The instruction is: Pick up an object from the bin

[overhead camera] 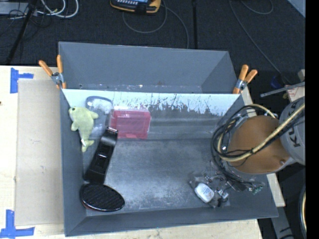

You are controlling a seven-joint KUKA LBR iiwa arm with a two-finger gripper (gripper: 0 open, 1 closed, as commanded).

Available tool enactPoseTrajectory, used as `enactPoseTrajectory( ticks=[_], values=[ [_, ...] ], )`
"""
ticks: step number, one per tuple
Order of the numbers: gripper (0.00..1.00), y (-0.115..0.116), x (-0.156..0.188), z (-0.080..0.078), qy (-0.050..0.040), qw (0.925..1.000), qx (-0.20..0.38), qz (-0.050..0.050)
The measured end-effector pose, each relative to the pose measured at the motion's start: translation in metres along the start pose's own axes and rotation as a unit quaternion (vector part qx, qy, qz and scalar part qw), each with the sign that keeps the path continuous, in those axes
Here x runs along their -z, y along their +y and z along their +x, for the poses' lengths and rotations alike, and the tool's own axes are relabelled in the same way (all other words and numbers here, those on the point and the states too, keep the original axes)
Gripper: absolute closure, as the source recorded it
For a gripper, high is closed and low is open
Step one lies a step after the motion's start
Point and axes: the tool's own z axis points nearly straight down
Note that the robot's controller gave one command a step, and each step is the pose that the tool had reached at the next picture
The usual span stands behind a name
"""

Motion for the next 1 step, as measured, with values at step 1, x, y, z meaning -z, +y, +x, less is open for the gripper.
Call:
enactPoseTrajectory(
  ticks=[1],
  values=[
    [1.00,0.0001,0.0000,-0.0001,0.0000,1.0000,0.000,0.000]
  ],
)
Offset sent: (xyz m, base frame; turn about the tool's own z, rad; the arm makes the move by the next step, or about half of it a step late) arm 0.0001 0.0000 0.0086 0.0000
